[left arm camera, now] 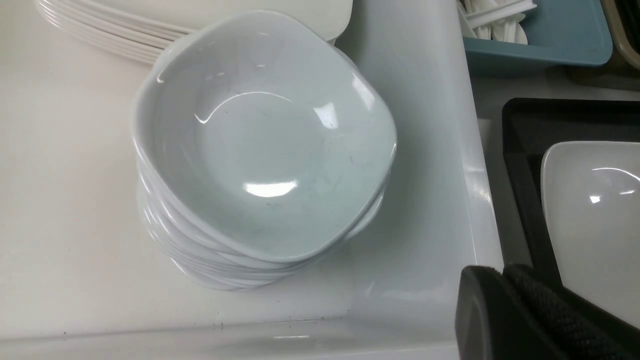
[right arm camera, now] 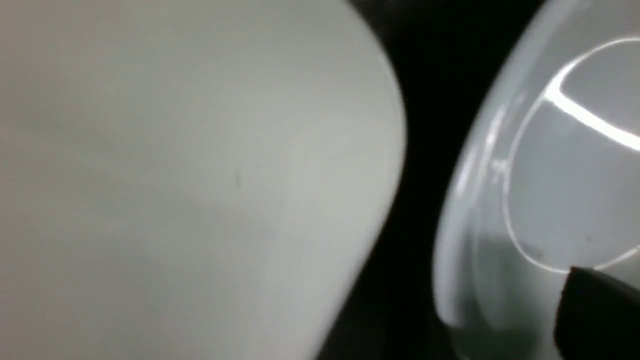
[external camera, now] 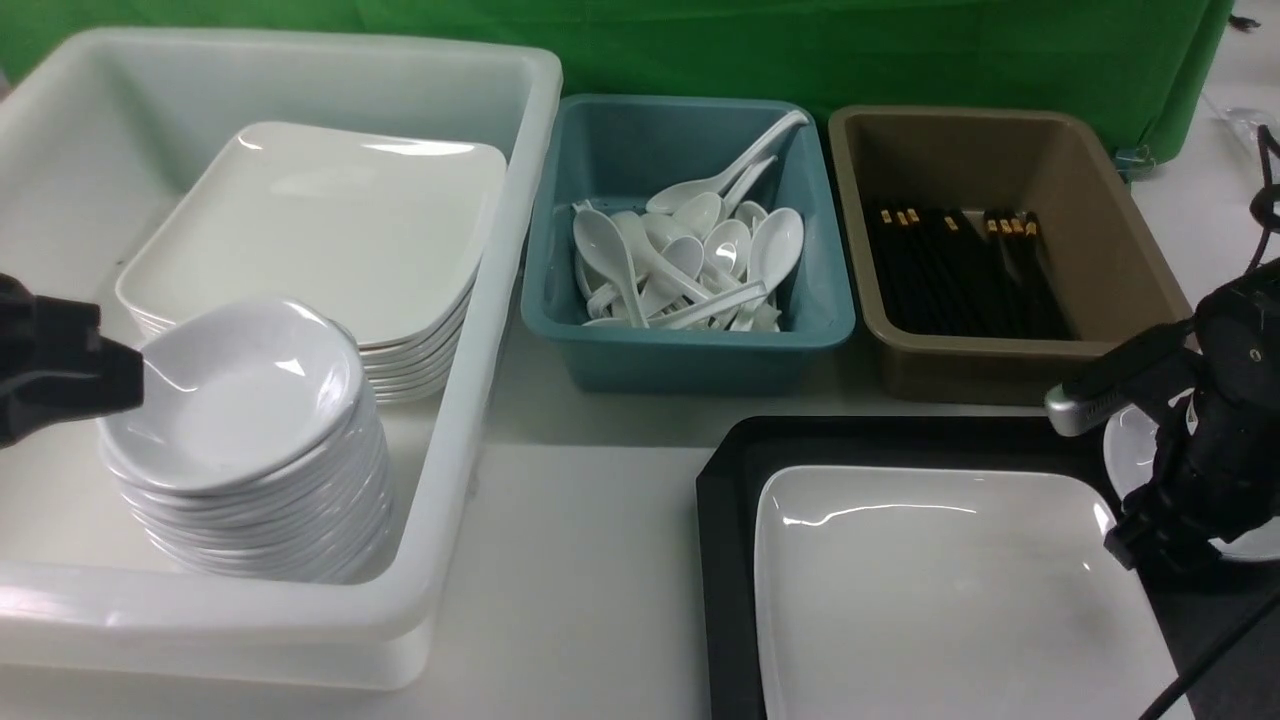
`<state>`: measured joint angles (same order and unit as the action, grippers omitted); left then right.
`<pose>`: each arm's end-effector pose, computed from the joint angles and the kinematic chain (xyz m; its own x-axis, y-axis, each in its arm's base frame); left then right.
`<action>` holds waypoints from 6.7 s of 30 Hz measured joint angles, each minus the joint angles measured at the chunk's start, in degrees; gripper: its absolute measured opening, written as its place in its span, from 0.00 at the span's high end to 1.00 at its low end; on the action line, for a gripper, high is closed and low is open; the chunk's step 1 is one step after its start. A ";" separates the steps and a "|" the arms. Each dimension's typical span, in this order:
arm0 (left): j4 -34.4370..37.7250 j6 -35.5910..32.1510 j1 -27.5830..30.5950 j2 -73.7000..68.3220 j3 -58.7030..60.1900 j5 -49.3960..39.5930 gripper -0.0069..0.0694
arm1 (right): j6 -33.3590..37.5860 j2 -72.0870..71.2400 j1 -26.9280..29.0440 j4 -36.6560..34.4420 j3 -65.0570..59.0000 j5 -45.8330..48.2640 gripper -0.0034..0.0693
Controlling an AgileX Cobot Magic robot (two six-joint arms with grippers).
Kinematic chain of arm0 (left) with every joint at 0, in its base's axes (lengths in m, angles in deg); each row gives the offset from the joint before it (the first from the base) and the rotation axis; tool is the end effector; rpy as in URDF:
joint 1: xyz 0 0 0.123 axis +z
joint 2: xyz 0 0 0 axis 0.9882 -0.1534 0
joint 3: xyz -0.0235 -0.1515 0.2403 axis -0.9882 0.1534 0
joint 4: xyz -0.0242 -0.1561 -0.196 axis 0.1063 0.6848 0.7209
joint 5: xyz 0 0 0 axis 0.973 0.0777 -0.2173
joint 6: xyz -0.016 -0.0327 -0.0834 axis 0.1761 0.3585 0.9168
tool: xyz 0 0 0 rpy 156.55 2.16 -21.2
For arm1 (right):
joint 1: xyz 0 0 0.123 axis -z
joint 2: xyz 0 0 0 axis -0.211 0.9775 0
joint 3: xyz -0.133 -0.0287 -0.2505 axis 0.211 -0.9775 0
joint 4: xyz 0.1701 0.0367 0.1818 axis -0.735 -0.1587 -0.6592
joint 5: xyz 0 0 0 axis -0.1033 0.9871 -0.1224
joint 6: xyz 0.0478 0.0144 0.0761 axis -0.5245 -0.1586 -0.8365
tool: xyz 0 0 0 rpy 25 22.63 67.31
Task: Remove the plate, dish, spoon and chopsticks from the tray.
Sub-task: Use the right arm to grab a small plate from the dinner plate, then use the right arm to put the small plate into the large storage box on the left, then use the right arm to grab a plate from the dinner plate, then use the right arm to put the plate into the large storage box on the left
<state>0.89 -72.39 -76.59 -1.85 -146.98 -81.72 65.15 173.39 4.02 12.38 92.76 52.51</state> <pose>0.1575 -0.0132 0.3750 -0.7256 -0.0598 -0.6855 0.1153 0.9716 -0.2067 0.3378 0.0280 0.1601 -0.8331 -0.5292 -0.1609 -0.4672 0.8289 -0.3076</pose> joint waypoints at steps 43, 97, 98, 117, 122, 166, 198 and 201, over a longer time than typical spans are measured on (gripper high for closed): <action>-14.05 17.52 0.00 0.00 0.00 6.49 0.89 | 11.16 -5.62 -41.64 -29.64 37.59 -8.90 0.87; -14.99 13.35 0.00 0.00 0.06 4.27 0.89 | 0.55 -11.40 4.14 -25.77 24.28 27.54 0.92; -14.71 13.03 0.00 0.00 0.06 4.27 0.89 | 1.45 -11.24 6.41 -27.08 21.98 27.23 0.90; -13.06 11.68 0.00 0.00 0.06 4.27 0.89 | 17.10 3.61 15.46 -43.67 5.15 1.99 0.21; -12.85 11.55 0.00 0.00 0.06 4.27 0.89 | 19.49 3.88 13.32 -43.88 5.41 1.41 0.25; -12.86 11.27 0.00 0.00 0.06 5.59 0.89 | 19.36 -25.30 7.44 -43.01 9.32 8.69 0.88; -13.03 16.14 0.00 0.00 0.06 5.54 0.89 | 9.47 15.38 -16.56 -62.56 66.92 -16.70 0.88; -13.03 16.14 0.00 0.00 0.06 5.54 0.89 | 7.76 20.70 -19.40 -62.73 70.53 -20.00 0.88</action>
<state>-12.13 -56.25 -76.59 -1.85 -146.92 -76.18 72.91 194.09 -15.37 -50.35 163.29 32.52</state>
